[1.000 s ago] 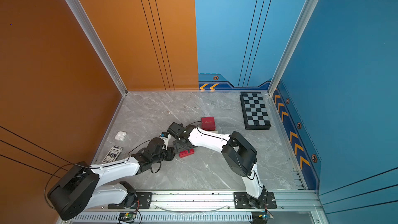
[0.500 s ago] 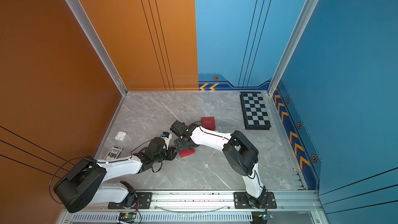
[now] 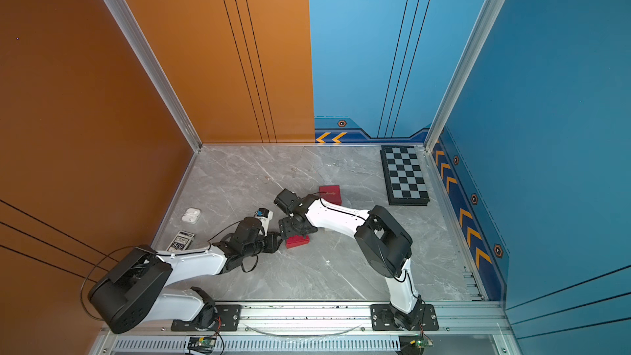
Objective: Take the necklace out of the lift-off lid jewelry box
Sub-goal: Close the lid on the jewelry box.
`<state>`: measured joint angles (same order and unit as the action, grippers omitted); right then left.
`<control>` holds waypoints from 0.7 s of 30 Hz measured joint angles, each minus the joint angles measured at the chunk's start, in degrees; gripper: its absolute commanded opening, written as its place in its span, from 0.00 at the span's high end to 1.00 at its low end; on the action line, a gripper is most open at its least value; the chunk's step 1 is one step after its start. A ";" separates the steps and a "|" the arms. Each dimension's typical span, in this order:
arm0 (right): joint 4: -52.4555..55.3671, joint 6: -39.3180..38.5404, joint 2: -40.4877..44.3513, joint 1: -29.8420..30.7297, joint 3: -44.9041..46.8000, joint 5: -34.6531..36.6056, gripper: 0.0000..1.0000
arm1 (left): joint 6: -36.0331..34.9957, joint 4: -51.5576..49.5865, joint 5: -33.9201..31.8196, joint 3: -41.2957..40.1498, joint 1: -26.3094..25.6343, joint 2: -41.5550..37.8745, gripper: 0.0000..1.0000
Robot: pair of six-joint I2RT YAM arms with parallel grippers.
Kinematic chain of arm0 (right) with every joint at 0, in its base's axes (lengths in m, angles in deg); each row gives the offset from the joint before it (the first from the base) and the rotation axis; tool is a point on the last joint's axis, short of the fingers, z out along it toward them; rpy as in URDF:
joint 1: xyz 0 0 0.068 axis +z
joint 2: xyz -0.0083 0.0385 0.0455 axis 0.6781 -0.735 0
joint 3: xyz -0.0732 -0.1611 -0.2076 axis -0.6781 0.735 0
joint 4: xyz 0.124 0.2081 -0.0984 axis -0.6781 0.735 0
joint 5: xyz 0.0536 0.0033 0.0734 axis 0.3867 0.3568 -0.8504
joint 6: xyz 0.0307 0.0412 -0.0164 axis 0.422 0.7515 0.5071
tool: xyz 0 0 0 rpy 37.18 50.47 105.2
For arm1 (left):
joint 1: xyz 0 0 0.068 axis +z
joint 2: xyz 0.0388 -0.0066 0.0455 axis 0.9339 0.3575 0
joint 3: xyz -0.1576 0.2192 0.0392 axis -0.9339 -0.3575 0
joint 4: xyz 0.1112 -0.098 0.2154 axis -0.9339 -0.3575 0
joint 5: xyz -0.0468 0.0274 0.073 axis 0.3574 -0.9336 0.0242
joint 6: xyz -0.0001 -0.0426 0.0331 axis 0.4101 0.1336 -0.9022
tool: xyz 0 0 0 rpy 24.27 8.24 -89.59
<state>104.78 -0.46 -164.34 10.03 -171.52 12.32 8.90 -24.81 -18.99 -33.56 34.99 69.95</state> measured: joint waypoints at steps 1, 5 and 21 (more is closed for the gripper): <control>-0.04 0.07 0.00 -0.04 0.00 -0.04 0.17 | 0.00 0.26 -0.02 0.00 0.00 0.13 0.61; -0.31 0.59 0.00 -0.26 0.07 -0.26 0.16 | 0.00 1.09 -0.04 0.02 0.00 0.66 0.61; -1.97 0.87 0.00 -0.35 1.20 -0.37 0.13 | 0.44 2.32 -0.04 0.07 0.00 1.38 0.61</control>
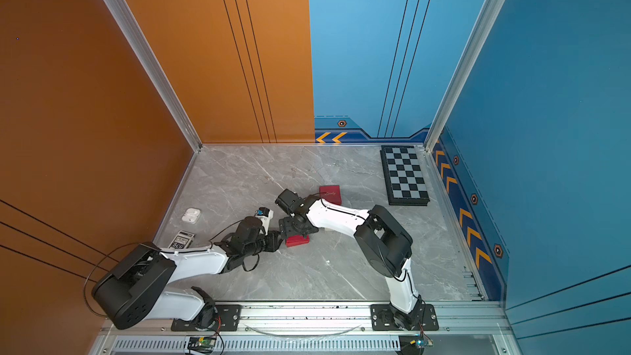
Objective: Take the necklace out of the lift-off lid jewelry box
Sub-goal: Close the lid on the jewelry box.
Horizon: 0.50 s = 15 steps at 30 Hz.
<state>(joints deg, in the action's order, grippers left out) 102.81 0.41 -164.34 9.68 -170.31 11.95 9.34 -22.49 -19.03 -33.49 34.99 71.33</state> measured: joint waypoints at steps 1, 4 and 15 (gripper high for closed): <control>-0.04 0.02 0.00 0.00 0.07 0.02 0.14 | 0.00 0.00 0.00 0.00 0.00 0.00 0.61; -0.09 0.28 0.00 0.00 0.13 0.26 0.17 | 0.00 0.02 0.00 0.00 0.00 0.00 0.60; -0.55 1.05 0.09 0.13 0.37 0.85 0.19 | 0.39 -2.14 -0.22 0.00 0.28 -1.36 0.58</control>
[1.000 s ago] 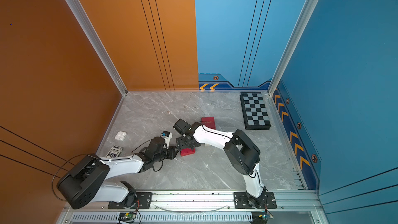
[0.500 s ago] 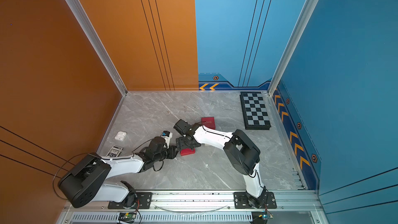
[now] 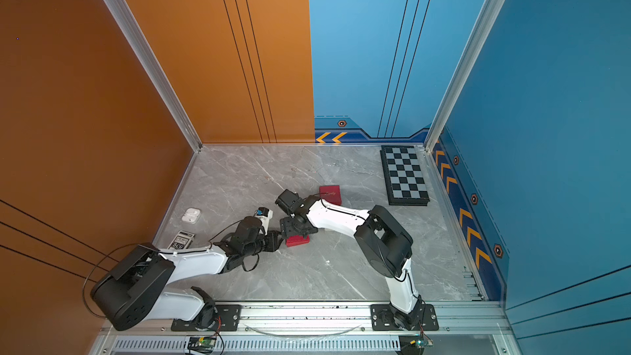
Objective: Take the necklace out of the lift-off lid jewelry box
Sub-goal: Close the lid on the jewelry box.
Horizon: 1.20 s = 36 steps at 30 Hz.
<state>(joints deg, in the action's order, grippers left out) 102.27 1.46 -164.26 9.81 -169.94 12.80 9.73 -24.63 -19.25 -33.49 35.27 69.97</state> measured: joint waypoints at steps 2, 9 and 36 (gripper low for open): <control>-0.55 0.00 0.00 0.24 0.00 -0.02 0.19 | -0.04 -2.12 -0.26 0.04 0.00 -1.20 0.58; -2.45 0.02 -0.44 1.38 0.00 0.44 0.19 | -1.53 -12.31 -3.54 1.29 0.50 -6.21 0.53; 0.02 0.37 -3.89 2.84 -4.33 5.16 0.20 | -1.95 -18.67 -6.10 1.33 1.57 -10.19 0.50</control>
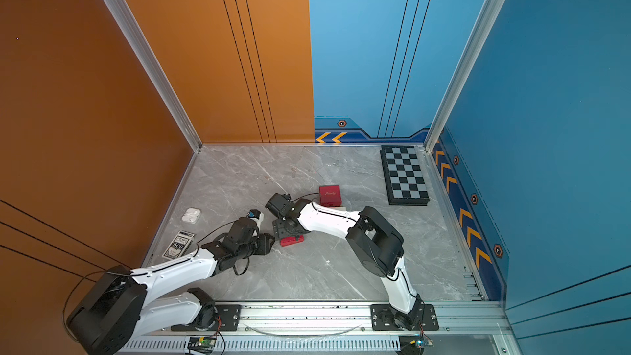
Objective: Take the necklace out of the lift-off lid jewelry box
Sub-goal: Close the lid on the jewelry box, then move the jewelry box to the center of the board.
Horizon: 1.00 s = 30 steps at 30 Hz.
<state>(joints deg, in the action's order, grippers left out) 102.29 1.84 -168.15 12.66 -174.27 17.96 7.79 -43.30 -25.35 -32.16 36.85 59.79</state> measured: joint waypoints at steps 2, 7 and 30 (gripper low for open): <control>0.00 0.00 0.00 0.02 0.00 0.09 0.20 | -0.02 0.55 0.02 0.00 0.17 1.20 0.51; 0.81 -0.17 -0.52 0.35 -0.74 1.05 0.21 | -0.20 2.56 0.02 1.38 0.42 4.44 0.51; 5.16 1.09 -4.11 1.70 -5.27 7.04 0.22 | 1.22 -1.44 -3.76 0.46 1.31 -6.16 0.49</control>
<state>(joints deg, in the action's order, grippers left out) 107.45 2.93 -172.25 14.36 -179.54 25.00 9.01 -44.74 -29.11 -31.70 38.16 53.62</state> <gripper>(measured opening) 0.819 0.510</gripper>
